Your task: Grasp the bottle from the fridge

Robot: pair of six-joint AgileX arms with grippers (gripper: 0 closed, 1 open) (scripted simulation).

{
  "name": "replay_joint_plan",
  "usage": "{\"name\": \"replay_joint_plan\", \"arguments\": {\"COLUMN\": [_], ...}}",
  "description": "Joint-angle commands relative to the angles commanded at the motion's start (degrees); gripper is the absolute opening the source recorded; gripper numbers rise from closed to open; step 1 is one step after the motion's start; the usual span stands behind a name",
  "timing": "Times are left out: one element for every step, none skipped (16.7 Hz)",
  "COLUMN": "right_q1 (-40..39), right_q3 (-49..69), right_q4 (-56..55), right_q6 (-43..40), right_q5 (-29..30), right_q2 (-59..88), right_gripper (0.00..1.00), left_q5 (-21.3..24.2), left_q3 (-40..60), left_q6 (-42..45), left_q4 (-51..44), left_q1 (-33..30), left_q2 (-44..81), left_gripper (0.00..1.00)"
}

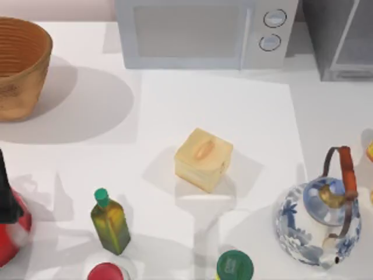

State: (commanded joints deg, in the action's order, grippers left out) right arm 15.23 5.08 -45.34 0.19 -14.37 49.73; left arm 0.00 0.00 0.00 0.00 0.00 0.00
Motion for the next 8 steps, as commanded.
{"name": "replay_joint_plan", "arguments": {"right_q1": [1.6,3.1,4.7,6.1,7.5,8.9,10.1,11.3], "right_q3": [0.3,0.7,1.0,1.4,1.8,2.3,2.8,3.3], "right_q4": [-4.9,-9.6,-14.2,-18.6,-22.8,-26.8,-30.6,-34.2], "right_q6": [0.1,0.2,0.3,0.4,0.5,0.6,0.7,0.7], "right_q5": [-1.6,-3.1,-4.6,-6.0,-7.4,-8.7,-10.0,-11.1], "right_q2": [6.1,12.1,17.9,23.2,28.2,32.7,36.8,40.3], "right_gripper": [1.00,1.00,1.00,1.00,1.00,1.00,1.00,1.00], "left_q5": [0.0,0.0,0.0,0.0,0.0,0.0,0.0,0.0], "left_q3": [0.0,0.0,0.0,0.0,0.0,0.0,0.0,0.0], "left_q6": [0.0,0.0,0.0,0.0,0.0,0.0,0.0,0.0], "left_q4": [0.0,0.0,0.0,0.0,0.0,0.0,0.0,0.0], "left_q1": [0.0,0.0,0.0,0.0,0.0,0.0,0.0,0.0], "left_q2": [0.0,0.0,0.0,0.0,0.0,0.0,0.0,0.0], "left_gripper": [1.00,1.00,1.00,1.00,1.00,1.00,1.00,1.00]}}
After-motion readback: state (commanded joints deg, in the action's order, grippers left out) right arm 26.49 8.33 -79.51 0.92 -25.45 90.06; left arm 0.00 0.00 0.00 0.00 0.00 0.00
